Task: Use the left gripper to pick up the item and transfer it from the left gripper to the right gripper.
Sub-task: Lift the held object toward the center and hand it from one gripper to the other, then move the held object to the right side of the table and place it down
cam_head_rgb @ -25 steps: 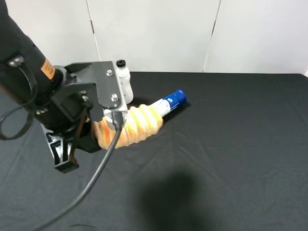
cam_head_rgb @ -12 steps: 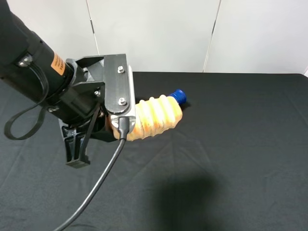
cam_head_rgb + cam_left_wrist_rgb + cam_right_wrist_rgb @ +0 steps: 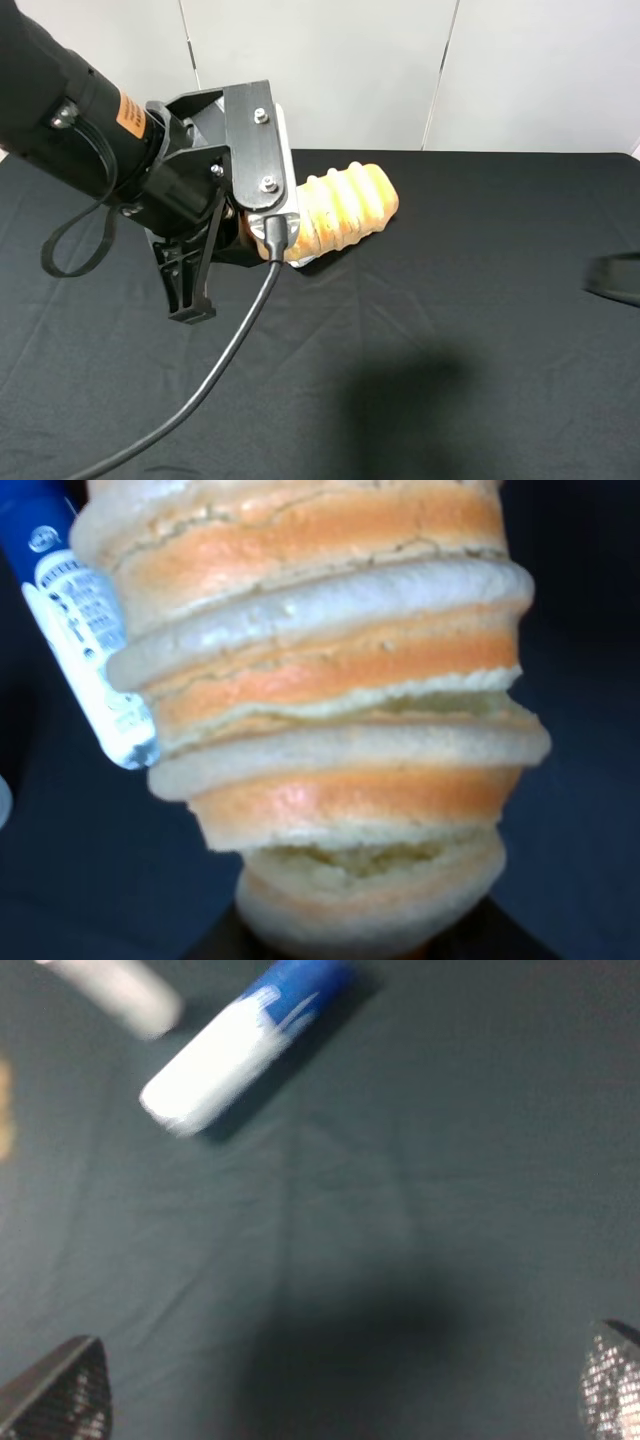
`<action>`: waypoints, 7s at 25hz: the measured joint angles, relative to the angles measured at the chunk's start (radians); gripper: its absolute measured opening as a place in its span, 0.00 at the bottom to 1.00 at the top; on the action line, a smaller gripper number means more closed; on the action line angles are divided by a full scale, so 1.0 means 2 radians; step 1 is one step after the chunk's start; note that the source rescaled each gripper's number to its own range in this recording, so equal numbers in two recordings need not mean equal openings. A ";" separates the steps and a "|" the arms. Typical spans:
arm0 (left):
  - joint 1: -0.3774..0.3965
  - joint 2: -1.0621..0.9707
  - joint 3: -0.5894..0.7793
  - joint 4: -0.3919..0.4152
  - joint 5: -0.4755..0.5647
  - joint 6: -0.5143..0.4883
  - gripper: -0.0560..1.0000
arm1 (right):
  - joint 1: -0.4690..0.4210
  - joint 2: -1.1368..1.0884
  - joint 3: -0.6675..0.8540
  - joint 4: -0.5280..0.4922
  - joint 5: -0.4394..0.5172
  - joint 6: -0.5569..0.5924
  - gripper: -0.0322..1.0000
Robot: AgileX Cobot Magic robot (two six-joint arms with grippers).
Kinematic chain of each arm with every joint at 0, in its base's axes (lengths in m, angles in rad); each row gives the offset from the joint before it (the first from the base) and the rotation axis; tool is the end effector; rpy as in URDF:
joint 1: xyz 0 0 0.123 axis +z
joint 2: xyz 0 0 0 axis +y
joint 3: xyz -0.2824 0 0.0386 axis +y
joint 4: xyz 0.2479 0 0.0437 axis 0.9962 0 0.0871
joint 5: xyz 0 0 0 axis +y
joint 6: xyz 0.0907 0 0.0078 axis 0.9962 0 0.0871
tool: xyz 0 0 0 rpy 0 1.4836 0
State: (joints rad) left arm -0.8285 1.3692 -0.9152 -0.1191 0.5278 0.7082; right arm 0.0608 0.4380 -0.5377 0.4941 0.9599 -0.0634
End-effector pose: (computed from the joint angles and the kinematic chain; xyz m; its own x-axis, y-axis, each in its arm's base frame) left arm 0.1854 -0.2102 0.2672 0.0004 0.8396 -0.5431 0.9251 0.2060 0.3191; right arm 0.0641 0.0394 0.2910 -0.7158 0.1725 -0.6766 -0.1872 0.8861 0.4240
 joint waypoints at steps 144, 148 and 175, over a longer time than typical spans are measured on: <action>0.000 -0.560 0.188 0.097 0.314 -0.438 1.00 | 0.020 0.441 -0.085 0.397 0.061 -0.508 0.03; 0.000 -0.585 0.201 0.097 0.285 -0.419 1.00 | 0.020 0.441 -0.085 0.387 0.061 -0.492 0.03; 0.280 -0.590 0.210 0.098 0.270 -0.407 0.99 | 0.020 0.441 -0.085 0.337 0.053 -0.444 0.03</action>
State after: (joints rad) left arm -0.2678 0.1892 -0.4951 0.0774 1.0687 -0.1051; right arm 0.1007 1.3206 -0.7071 1.1678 1.0660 -0.9508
